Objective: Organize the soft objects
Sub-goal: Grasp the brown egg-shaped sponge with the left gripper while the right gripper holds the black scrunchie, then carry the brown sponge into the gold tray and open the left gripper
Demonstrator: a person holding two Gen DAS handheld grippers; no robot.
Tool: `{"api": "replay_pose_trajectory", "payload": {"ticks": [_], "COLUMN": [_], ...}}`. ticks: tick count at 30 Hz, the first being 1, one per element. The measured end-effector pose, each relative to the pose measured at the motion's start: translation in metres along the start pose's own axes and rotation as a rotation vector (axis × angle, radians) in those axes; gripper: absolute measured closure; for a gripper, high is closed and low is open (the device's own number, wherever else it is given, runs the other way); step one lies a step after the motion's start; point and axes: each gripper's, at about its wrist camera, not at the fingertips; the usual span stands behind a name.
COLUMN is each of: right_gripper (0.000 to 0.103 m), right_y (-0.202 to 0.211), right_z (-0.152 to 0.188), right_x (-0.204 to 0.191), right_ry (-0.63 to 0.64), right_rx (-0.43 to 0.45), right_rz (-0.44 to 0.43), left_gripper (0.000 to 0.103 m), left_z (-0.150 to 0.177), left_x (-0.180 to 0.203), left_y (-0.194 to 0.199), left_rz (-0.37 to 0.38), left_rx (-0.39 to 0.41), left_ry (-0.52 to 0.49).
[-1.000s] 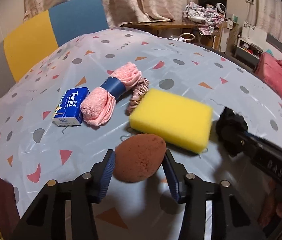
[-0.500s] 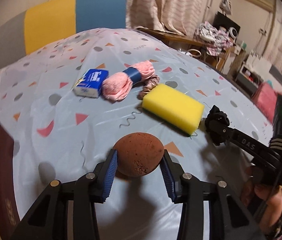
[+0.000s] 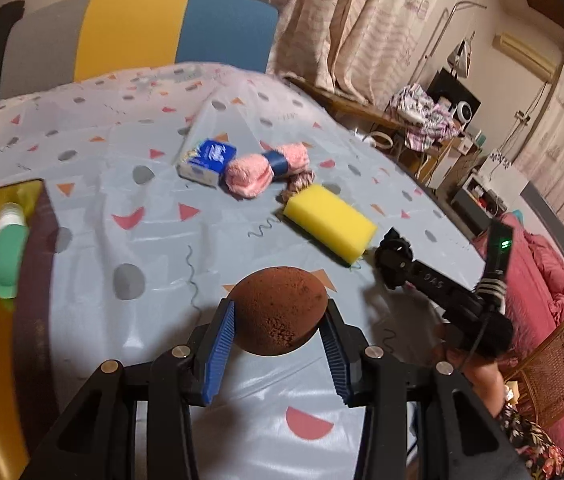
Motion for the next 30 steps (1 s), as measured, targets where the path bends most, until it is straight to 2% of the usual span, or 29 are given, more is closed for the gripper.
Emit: {"api": "replay_pose_trajectory", "payload": {"ticks": [6,9,14,18,26,30], "right_gripper": [0.078,0.078,0.078,0.078,0.078,0.078], "right_y": [0.000,0.000,0.000,0.000,0.000,0.000], "right_z": [0.000,0.000,0.000,0.000,0.000,0.000], "right_x": [0.000,0.000,0.000,-0.001,-0.001,-0.001], "right_ry": [0.000,0.001,0.003,0.005,0.003,0.002], "right_rx": [-0.001,-0.001,-0.002,-0.001,0.001,0.000], "right_rz": [0.000,0.002,0.005,0.007,0.007,0.006], "left_gripper": [0.060,0.060,0.060,0.060,0.060,0.060], "left_z": [-0.002,-0.006,-0.011,-0.010,-0.013,-0.011], "left_x": [-0.018,-0.035,-0.068,-0.099,-0.163,-0.185], "left_y": [0.044,0.064,0.085,0.092,0.080,0.078], "left_rz": [-0.018,-0.050,-0.097,-0.153,-0.294,-0.323], "left_rx": [0.104,0.147,0.178,0.175,0.089,0.074], "left_ry": [0.036,0.054,0.106,0.153,0.218,0.250]}}
Point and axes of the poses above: each gripper's, at about its wrist camera, not at the fingertips, and y roughly against the way its jaws point, x to its right, z to its underside, and after that the axes turned 9 degrees about y, right-handed
